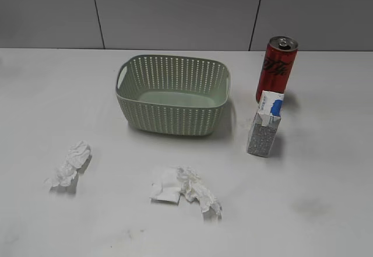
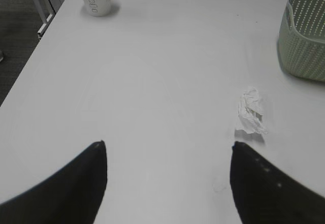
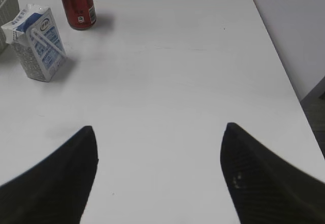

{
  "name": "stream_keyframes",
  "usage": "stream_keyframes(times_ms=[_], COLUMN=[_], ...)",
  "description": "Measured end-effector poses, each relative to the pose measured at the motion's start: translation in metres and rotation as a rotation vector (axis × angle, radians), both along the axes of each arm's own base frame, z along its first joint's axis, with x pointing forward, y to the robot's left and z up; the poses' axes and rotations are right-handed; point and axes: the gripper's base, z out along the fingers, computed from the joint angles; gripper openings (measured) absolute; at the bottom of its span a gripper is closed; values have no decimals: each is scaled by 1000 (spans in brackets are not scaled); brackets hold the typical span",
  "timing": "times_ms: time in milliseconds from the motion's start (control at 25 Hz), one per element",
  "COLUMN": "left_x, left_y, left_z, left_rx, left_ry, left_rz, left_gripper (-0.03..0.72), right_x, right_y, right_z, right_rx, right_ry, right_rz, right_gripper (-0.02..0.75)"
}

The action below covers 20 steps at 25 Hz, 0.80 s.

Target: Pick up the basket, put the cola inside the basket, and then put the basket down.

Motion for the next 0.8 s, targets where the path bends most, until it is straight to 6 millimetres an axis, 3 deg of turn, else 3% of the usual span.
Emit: stream_keyframes(times_ms=[560, 800], left_x=[0, 7], left_y=[0, 2], left_z=[4, 33], left_rx=[-1, -17], left_ry=[-28, -344], left_rz=[2, 26], left_gripper=[552, 552], right_x=[0, 0], right_y=[0, 0], right_z=[0, 0], right_rx=[-1, -1], right_ry=[0, 0], right_rz=[0, 0], right_gripper=[592, 592])
